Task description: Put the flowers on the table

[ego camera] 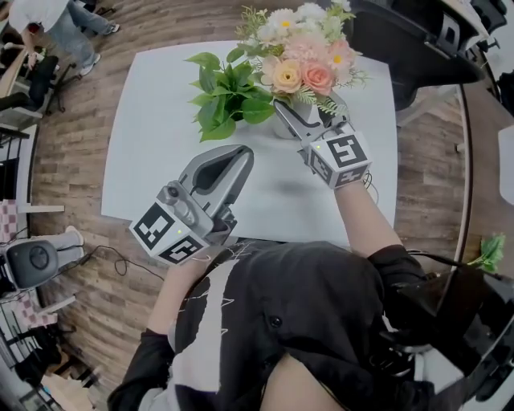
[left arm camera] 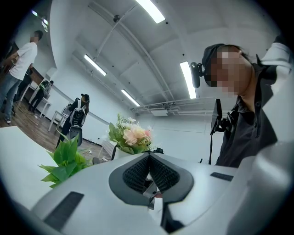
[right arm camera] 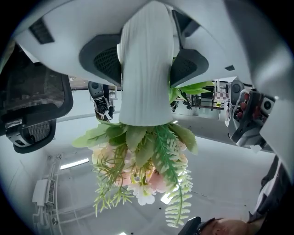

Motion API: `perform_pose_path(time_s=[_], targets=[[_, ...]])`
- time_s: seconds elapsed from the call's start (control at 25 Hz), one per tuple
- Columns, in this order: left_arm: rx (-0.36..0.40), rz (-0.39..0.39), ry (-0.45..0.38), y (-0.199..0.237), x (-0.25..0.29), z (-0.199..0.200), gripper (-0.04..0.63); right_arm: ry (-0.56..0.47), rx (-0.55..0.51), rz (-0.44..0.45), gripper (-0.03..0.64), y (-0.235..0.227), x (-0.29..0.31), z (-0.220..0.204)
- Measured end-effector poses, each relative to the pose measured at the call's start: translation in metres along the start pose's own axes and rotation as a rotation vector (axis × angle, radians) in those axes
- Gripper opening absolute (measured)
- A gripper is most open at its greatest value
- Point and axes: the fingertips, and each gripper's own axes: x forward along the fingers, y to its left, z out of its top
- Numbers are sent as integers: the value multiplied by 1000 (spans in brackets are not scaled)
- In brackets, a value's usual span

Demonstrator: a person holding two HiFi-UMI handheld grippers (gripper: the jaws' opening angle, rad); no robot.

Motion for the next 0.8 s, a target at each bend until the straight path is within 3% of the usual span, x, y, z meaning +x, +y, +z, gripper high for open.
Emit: perform_pose_path(time_s=[0.8], targets=[[53,37,-30,-14,-14,17,13,9,32,29,341,5,-5,11]])
